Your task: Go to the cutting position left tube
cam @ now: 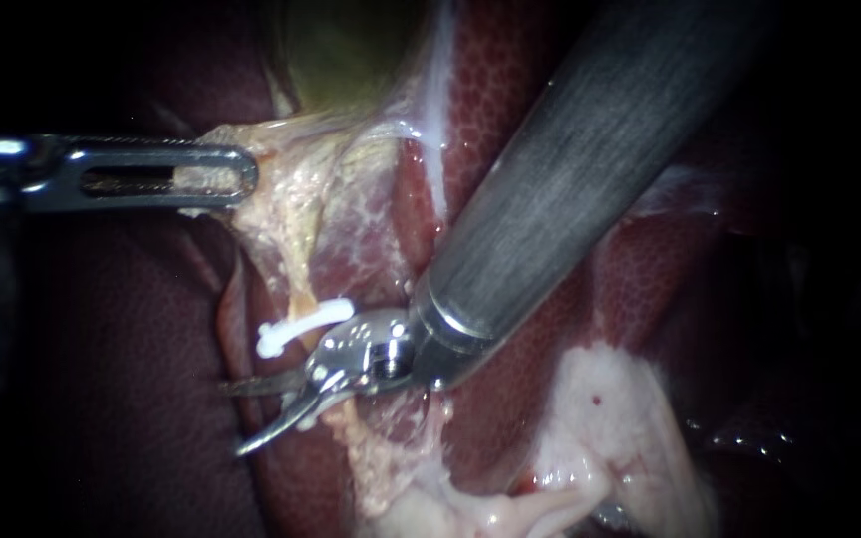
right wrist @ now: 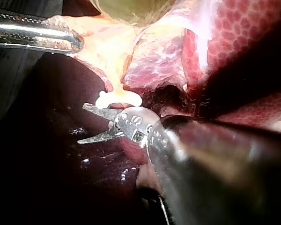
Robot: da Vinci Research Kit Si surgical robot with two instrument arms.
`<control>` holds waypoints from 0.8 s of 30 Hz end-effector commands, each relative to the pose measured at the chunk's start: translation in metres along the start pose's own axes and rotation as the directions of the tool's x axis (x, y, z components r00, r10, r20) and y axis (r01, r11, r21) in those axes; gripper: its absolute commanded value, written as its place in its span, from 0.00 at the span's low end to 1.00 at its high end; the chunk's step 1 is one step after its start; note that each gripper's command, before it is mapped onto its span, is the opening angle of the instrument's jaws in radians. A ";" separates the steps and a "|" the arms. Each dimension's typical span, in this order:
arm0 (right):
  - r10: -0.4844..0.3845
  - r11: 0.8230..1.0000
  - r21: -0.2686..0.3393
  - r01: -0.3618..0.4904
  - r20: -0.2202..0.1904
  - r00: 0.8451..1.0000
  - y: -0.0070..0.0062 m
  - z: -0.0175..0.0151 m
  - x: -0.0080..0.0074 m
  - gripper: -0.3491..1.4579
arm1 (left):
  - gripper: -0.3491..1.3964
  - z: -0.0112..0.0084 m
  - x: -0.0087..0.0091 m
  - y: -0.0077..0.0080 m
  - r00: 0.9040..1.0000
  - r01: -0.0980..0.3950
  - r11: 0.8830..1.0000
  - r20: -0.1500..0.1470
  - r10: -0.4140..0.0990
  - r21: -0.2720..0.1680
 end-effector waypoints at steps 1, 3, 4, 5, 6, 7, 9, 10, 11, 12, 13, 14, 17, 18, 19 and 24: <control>0.000 1.000 -0.001 0.000 0.000 1.000 0.0000 0.0000 0.0000 0.83 | 0.00 0.0000 0.0000 0.0000 1.000 0.000 1.000 0.000 0.000 0.000; 0.000 1.000 -0.001 0.000 0.000 1.000 -0.0001 0.0000 0.0000 0.83 | 0.00 0.0000 0.0000 0.0000 1.000 0.000 1.000 0.000 0.000 0.000; 0.006 1.000 -0.003 -0.006 -0.001 1.000 -0.0001 0.0000 -0.0001 0.83 | 0.00 -0.0001 0.0000 0.0000 1.000 0.000 1.000 0.000 0.000 0.000; 0.006 1.000 -0.003 -0.006 0.000 1.000 -0.0001 -0.0001 -0.0001 0.83 | 0.00 -0.0001 0.0000 0.0000 1.000 0.000 1.000 0.000 0.000 0.000; 0.005 1.000 -0.003 -0.005 0.000 1.000 -0.0002 -0.0001 -0.0001 0.84 | 0.00 -0.0001 0.0000 0.0000 1.000 0.000 1.000 0.000 0.000 0.000; 0.011 1.000 -0.003 -0.011 0.000 1.000 -0.0002 -0.0002 -0.0002 0.84 | 0.00 -0.0001 0.0000 0.0000 1.000 0.000 1.000 0.000 0.000 0.000; 0.016 1.000 -0.010 -0.016 -0.002 1.000 -0.0004 -0.0003 -0.0003 0.85 | 0.00 -0.0001 0.0000 0.0000 1.000 0.000 1.000 0.000 0.000 0.000; 0.016 1.000 -0.018 -0.016 -0.004 1.000 -0.0005 -0.0004 -0.0004 0.86 | 0.00 -0.0001 0.0000 0.0000 1.000 0.000 1.000 0.000 0.000 0.000; 0.021 0.999 -0.023 -0.021 -0.006 1.000 -0.0006 -0.0006 -0.0005 0.87 | 0.00 -0.0002 0.0000 0.0000 1.000 0.000 1.000 0.000 0.000 0.000; 0.021 0.999 -0.028 -0.021 -0.007 1.000 -0.0007 -0.0008 -0.0006 0.87 | 0.00 -0.0002 0.0000 0.0000 1.000 0.000 1.000 0.000 0.000 0.000; 0.027 0.999 -0.027 -0.027 -0.007 1.000 -0.0008 -0.0010 -0.0007 0.87 | 0.00 -0.0002 0.0000 0.0000 1.000 0.000 1.000 0.000 0.000 0.000; 0.026 0.999 -0.032 -0.026 -0.008 1.000 -0.0010 -0.0012 -0.0008 0.87 | 0.00 -0.0002 0.0000 0.0000 1.000 0.000 1.000 0.000 0.000 0.000; 0.030 0.998 -0.045 -0.031 -0.012 0.999 -0.0015 -0.0019 -0.0013 0.87 | 0.00 -0.0003 0.0000 0.0000 1.000 0.000 1.000 0.000 0.000 0.001; 0.036 0.998 -0.052 -0.036 -0.015 0.999 -0.0017 -0.0023 -0.0015 0.88 | 0.00 -0.0003 0.0000 0.0000 1.000 0.000 1.000 0.000 0.000 0.001; 0.035 0.998 -0.054 -0.036 -0.015 0.999 -0.0019 -0.0025 -0.0016 0.88 | 0.00 -0.0003 0.0000 0.0000 1.000 0.000 1.000 0.000 0.000 0.001; 0.046 0.996 -0.080 -0.048 -0.027 0.999 -0.0034 -0.0047 -0.0022 0.89 | 0.00 -0.0004 0.0000 0.0000 1.000 0.000 1.000 0.000 0.000 0.001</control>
